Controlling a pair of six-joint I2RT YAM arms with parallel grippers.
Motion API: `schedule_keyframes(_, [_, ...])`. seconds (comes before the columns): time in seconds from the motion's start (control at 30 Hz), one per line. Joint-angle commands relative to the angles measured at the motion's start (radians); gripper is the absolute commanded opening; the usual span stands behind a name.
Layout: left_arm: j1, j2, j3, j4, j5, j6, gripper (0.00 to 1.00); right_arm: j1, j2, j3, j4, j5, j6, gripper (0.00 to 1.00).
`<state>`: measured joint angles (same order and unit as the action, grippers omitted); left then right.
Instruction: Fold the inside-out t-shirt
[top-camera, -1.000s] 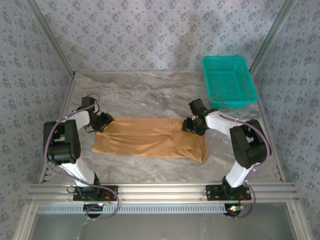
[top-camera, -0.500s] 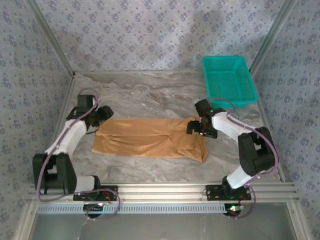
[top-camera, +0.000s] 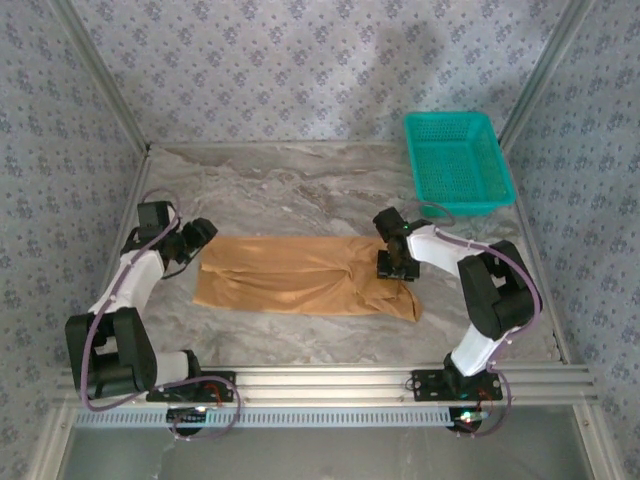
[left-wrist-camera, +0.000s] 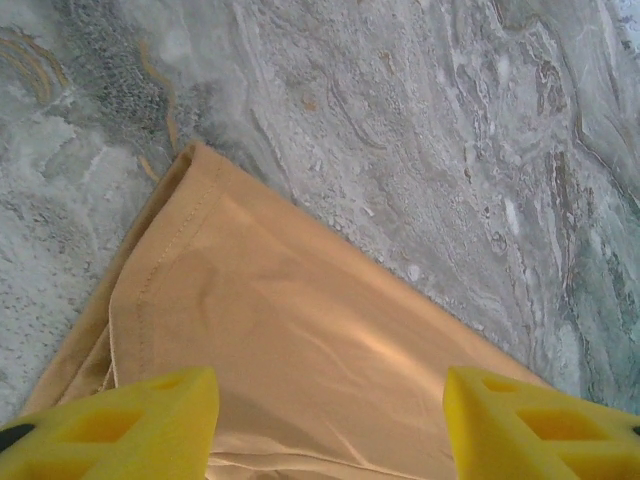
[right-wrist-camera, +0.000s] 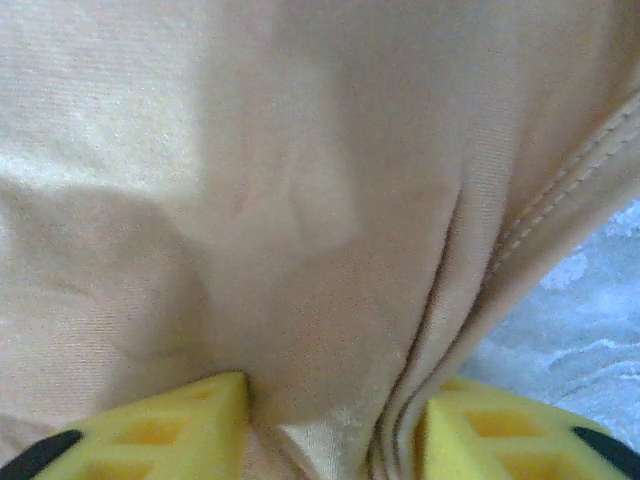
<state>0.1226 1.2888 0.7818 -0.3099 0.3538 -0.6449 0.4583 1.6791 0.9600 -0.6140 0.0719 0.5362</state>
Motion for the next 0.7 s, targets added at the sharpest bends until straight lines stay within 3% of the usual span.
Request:
schedule_keyframes(0.0, [0.001, 0.009, -0.004, 0.029, 0.037, -0.006, 0.6, 0.019, 0.025, -0.019, -0.016, 0.002, 0.016, 0.32])
schedule_keyframes(0.2, [-0.02, 0.055, -0.058, 0.131, 0.089, -0.056, 0.56, -0.01, -0.022, -0.027, -0.074, 0.014, 0.013, 0.11])
schedule_keyframes(0.33, [-0.134, 0.145, -0.079, 0.236, 0.084, -0.108, 0.53, -0.058, -0.119, -0.036, -0.104, 0.014, -0.032, 0.01])
schedule_keyframes(0.47, [-0.216, 0.27, -0.052, 0.284, 0.072, -0.128, 0.51, -0.089, -0.226, -0.022, -0.148, 0.025, -0.074, 0.0])
schedule_keyframes(0.67, [-0.174, 0.321, 0.077, 0.113, 0.1, -0.054, 0.48, -0.001, -0.318, 0.088, -0.222, 0.057, -0.064, 0.0])
